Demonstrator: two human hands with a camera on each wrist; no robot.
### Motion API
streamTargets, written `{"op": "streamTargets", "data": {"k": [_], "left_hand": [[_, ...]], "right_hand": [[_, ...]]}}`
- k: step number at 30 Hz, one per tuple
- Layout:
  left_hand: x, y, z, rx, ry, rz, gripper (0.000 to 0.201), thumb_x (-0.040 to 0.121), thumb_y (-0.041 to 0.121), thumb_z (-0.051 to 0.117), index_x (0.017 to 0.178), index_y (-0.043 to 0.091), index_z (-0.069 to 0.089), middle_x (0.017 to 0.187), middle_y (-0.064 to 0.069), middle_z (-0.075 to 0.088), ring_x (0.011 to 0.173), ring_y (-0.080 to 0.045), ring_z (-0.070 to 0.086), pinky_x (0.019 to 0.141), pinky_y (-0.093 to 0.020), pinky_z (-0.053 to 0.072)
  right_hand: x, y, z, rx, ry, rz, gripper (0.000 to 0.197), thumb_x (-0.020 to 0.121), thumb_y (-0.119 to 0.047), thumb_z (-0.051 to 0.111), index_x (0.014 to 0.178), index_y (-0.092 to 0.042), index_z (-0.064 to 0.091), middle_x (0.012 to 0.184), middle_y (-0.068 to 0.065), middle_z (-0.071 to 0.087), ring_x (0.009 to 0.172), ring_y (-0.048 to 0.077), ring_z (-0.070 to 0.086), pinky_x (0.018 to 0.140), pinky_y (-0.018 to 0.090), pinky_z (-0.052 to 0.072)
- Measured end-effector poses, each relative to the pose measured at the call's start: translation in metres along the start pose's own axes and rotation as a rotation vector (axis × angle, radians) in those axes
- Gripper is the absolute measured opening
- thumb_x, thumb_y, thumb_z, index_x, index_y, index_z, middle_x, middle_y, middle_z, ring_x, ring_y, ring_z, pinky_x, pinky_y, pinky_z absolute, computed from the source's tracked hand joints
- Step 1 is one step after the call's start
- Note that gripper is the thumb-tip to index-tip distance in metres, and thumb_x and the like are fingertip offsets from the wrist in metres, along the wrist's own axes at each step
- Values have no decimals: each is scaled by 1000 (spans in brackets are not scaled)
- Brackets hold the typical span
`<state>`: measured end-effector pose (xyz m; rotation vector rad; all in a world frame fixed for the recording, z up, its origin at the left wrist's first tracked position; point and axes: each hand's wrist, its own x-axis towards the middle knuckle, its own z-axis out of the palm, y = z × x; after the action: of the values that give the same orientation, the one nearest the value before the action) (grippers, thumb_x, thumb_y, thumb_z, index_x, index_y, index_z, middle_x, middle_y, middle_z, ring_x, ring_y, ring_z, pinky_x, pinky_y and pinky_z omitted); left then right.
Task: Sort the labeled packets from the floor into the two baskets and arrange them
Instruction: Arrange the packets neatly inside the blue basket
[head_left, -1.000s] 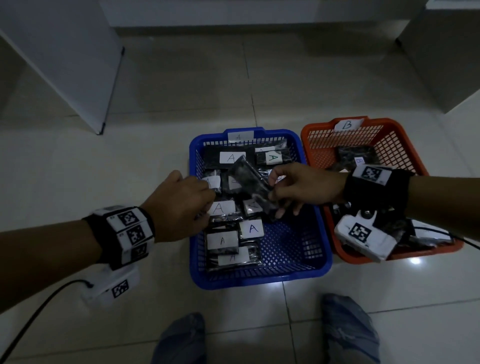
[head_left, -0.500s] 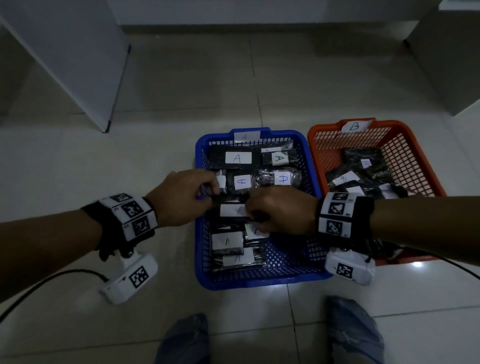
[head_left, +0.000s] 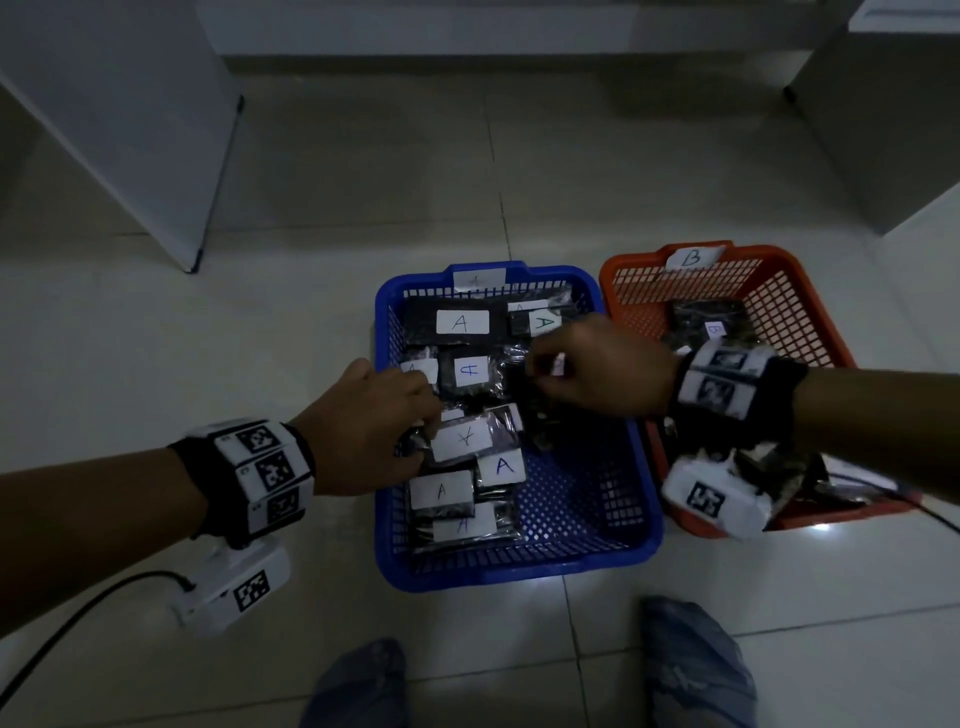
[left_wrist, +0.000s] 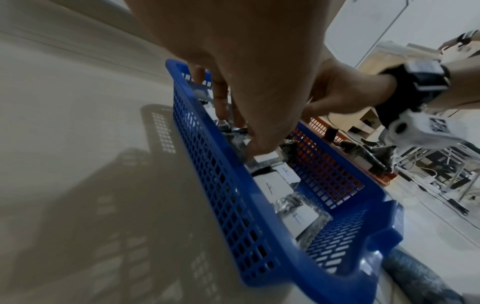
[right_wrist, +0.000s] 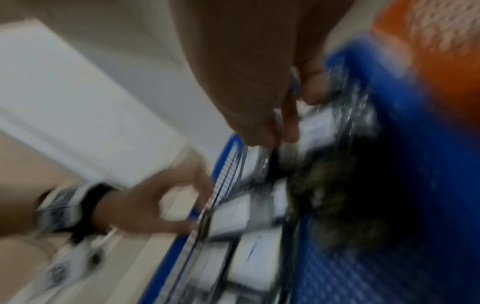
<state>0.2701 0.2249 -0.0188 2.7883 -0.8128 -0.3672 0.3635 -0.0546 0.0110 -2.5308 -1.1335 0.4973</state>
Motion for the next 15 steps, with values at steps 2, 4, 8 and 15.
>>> {"op": "streamTargets", "data": {"k": [2,4,8,15], "left_hand": [[2,-2,0,-5,26,13,18,82,36,66,98,36,57,102,16,53,96,-10,52,79,-30,26],[6,-1,-4,-15,7,44,23,85,42,66,106,37,57,107,17,52,100,-9,50,82,-29,26],[11,4,-4,80,-66,123,38,84,55,64,116,38,55,114,17,54,103,-10,51,86,-32,33],[11,-1,6,135,-76,124,41,76,50,72,113,36,58,111,14,58,100,-13,55,82,-31,31]], "right_hand": [[-7,20,-26,-165,-51,91,17,93,-27,68,109,-24,73,101,-8,74,77,2,61,68,20,51],[-16,30,-35,-256,-172,81,22,88,-31,72,110,-29,73,102,-11,74,82,4,64,76,29,56],[-30,29,-13,-504,-300,-73,35,85,-48,68,117,-34,68,118,-10,68,110,14,61,90,37,43],[-11,17,20,-661,-242,10,37,91,-54,59,110,-23,66,106,-3,70,98,20,65,93,39,36]]}}
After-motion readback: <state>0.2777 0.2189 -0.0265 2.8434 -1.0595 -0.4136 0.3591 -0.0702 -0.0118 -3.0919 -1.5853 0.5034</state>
